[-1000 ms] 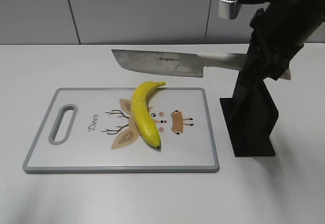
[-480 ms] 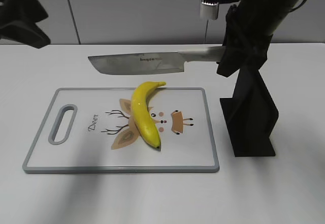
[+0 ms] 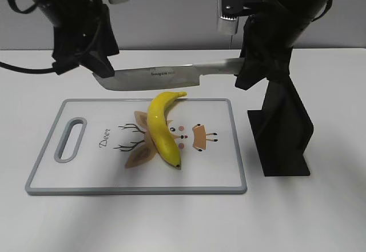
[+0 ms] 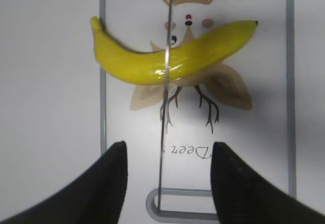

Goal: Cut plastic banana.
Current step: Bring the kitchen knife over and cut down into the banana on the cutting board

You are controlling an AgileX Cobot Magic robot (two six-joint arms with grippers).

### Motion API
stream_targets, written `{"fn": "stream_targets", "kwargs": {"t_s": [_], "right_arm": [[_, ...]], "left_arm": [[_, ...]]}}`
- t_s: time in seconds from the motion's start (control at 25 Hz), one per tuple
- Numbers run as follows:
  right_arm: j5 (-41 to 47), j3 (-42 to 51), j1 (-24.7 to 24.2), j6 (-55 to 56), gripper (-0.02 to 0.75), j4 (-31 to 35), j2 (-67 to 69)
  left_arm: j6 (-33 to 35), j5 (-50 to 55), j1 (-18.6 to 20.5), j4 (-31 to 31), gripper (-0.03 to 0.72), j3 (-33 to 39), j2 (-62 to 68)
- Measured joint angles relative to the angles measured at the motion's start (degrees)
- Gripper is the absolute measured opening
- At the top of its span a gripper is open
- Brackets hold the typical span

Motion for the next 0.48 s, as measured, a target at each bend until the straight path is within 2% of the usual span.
{"fn": "stream_targets", "kwargs": {"t_s": [0.12,0.48], "right_arm": [[-0.90,0.00,0.00,-0.38,0.180,0.66,0.61],[-2.39,0.00,0.00,-4.71,0.180,6.73,1.40]], "left_arm": [[0.30,-0.05,-1.66,2.19,0.517,0.00,2.44],[0.34,-3.59,-1.81,4.80,0.517,-0.05,6.63]]}}
